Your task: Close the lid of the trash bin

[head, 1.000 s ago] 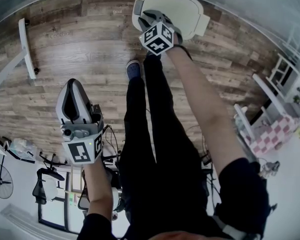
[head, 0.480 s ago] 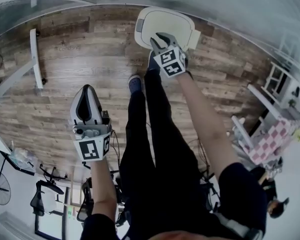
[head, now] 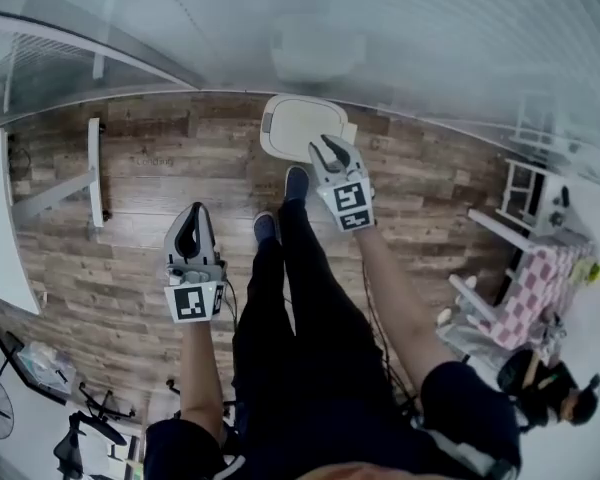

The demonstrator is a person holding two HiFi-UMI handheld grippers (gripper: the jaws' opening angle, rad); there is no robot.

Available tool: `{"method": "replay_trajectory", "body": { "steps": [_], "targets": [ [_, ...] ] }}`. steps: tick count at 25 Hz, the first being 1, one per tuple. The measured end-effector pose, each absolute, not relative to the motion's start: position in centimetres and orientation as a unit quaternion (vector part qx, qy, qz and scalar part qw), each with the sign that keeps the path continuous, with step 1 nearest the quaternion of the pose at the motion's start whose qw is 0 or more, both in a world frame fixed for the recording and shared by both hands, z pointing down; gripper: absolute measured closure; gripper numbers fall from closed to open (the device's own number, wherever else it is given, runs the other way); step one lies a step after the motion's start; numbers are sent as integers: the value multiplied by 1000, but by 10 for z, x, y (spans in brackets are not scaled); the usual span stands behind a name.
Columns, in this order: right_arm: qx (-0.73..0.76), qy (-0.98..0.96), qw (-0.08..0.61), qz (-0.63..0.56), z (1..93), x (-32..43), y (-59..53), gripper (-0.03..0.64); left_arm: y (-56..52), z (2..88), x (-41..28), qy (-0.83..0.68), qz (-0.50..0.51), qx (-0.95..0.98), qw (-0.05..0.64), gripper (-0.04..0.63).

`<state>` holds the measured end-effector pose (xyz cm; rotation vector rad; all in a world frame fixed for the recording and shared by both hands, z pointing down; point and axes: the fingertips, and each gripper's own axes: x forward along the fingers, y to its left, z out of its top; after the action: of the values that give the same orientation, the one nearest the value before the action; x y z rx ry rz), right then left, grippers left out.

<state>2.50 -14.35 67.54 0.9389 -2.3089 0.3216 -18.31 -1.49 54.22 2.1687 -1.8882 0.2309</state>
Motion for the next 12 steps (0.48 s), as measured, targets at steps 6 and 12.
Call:
{"method": "replay_trajectory", "body": {
  "steps": [6, 12],
  "targets": [
    [378, -876, 286, 93, 594, 53, -110, 525, -21, 492, -176, -630, 66, 767, 100, 589],
    [453, -850, 248, 105, 535, 101, -87, 517, -19, 458, -174, -620, 55, 779, 80, 589]
  ]
}}
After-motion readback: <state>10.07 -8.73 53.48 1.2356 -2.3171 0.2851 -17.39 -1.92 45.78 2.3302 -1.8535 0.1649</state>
